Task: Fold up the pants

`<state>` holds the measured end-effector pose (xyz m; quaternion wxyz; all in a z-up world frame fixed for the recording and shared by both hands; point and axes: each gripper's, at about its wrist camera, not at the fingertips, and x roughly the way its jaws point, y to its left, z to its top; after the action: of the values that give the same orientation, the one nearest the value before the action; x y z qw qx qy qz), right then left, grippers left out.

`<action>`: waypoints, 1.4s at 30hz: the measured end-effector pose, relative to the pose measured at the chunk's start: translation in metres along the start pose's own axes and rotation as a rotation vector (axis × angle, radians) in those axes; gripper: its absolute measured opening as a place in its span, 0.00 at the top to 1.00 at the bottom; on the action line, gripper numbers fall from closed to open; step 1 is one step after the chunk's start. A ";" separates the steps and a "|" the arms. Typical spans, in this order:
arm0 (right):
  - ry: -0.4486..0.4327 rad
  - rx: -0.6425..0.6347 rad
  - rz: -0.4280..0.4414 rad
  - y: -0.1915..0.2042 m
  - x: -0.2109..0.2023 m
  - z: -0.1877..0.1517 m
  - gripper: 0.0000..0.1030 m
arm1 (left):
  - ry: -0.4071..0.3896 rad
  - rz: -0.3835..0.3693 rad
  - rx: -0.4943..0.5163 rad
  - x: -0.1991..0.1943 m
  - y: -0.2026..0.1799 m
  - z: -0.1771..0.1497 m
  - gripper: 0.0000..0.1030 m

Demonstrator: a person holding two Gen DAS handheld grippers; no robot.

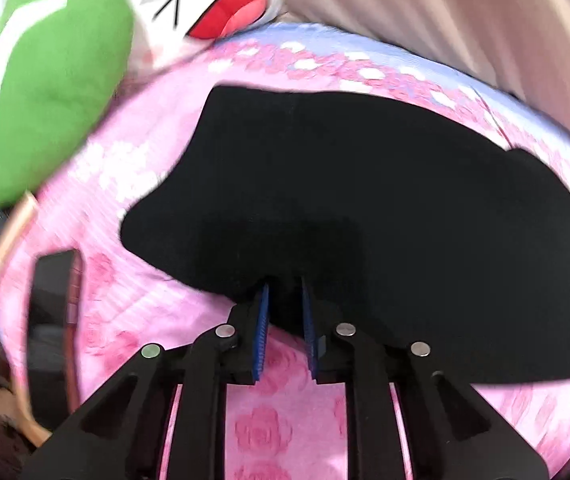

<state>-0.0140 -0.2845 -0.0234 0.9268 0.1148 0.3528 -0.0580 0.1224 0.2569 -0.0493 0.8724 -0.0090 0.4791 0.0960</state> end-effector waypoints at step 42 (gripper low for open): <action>0.021 0.145 -0.220 -0.223 0.065 0.102 0.90 | -0.115 -0.063 0.396 -0.059 -0.292 -0.067 0.12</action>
<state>0.0577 -0.5276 -0.0311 0.9004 0.1427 0.3679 -0.1834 0.0869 -0.0465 -0.0587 0.8857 0.1531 0.4375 -0.0272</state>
